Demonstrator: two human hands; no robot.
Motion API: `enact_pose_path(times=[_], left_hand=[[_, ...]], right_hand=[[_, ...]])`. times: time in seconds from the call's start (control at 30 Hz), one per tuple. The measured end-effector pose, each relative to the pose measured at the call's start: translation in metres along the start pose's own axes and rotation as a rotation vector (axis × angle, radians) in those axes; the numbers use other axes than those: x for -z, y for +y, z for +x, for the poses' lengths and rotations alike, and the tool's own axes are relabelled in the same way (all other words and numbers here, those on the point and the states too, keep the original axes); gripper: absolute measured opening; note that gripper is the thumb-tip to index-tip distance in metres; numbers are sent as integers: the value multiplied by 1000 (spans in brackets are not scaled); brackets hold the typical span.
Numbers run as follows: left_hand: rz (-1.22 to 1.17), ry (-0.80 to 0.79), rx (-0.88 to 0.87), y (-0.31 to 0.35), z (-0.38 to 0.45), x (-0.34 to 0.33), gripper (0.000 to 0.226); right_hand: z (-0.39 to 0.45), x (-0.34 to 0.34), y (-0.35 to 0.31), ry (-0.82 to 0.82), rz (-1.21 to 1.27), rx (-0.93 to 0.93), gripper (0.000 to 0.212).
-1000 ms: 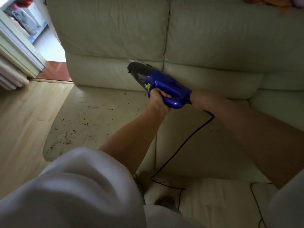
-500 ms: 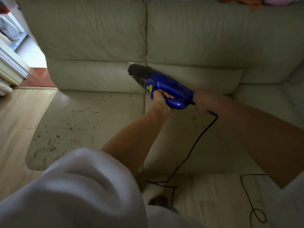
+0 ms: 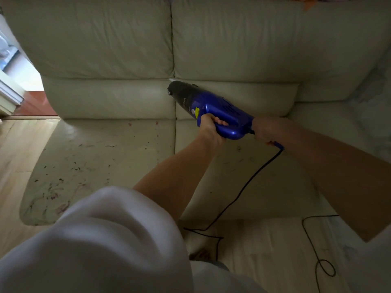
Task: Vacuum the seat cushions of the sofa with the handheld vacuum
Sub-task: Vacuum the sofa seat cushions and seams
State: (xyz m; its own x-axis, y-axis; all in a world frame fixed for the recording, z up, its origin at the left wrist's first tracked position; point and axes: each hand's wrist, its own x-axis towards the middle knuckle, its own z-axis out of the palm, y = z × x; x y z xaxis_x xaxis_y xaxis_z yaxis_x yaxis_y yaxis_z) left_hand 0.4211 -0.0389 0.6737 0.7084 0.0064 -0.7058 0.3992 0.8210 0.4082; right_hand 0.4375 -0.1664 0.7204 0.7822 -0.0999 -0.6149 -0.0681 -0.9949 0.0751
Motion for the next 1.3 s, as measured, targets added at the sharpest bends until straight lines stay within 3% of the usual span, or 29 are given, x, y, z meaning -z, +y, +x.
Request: enact_pose_path(times=[0.23,0.33,0.63,0.8,1.0,1.3], left_hand=[[68,-18,-40,-8,-3,3,33],[64,-10,-50,-3,-6,18,34],[35,151,-105,9,-26,73,30],[-90,210,-154,33,-37,126,34],[-132,276,-282,96,-53,198,35],[-180,299,-250,199,-24,271,34]], right_hand=[[-3,-18,10,3,-40,63,17],[-4,-36,4,-74,-26,143,14],[-19,-77,-34,-203,40,309,9],[-30,-74,-92,-190,-147,417,29],[-45,-95,-189,-281,-133,472,10],[-32,-98,-324,-256,-148,441,6]])
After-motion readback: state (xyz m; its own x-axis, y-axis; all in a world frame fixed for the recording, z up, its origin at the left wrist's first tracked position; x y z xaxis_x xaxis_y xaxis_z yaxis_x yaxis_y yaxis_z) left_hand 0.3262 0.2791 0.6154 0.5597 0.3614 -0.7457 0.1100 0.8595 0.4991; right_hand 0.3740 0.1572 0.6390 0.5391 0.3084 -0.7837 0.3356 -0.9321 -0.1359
